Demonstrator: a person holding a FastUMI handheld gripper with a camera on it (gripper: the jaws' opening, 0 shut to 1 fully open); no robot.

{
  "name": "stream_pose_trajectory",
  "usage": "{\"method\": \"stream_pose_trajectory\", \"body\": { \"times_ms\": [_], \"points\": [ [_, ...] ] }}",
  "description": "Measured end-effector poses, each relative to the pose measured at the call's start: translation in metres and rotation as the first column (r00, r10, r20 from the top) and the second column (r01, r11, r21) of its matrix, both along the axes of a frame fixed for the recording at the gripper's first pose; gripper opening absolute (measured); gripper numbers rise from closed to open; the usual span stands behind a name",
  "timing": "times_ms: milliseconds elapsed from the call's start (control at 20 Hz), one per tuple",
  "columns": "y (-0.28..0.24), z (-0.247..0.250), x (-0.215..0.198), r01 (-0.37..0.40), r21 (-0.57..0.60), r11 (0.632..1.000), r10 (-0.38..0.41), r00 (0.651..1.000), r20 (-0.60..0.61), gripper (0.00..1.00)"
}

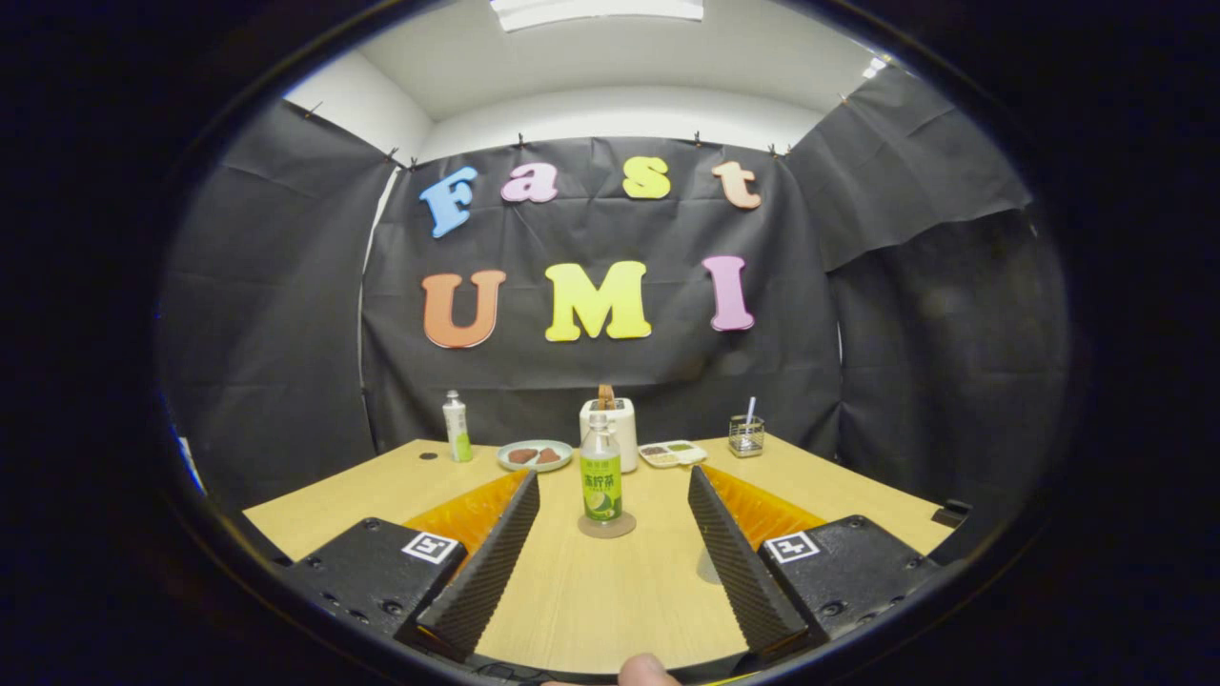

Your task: Take the bottle from table, then pour the juice into the cup, finally place the bottle on the coaster

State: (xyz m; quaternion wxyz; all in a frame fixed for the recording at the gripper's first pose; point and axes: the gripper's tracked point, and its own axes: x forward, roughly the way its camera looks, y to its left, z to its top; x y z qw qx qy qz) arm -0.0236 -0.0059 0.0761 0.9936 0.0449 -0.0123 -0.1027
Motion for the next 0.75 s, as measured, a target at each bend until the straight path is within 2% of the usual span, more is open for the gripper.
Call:
{"method": "stream_pose_trajectory", "body": {
  "times_ms": [750],
  "points": [
    [0.001,0.0004,0.0015,0.004,-0.003,1.0,-0.004,1.0,0.005,1.0]
  ]
}}
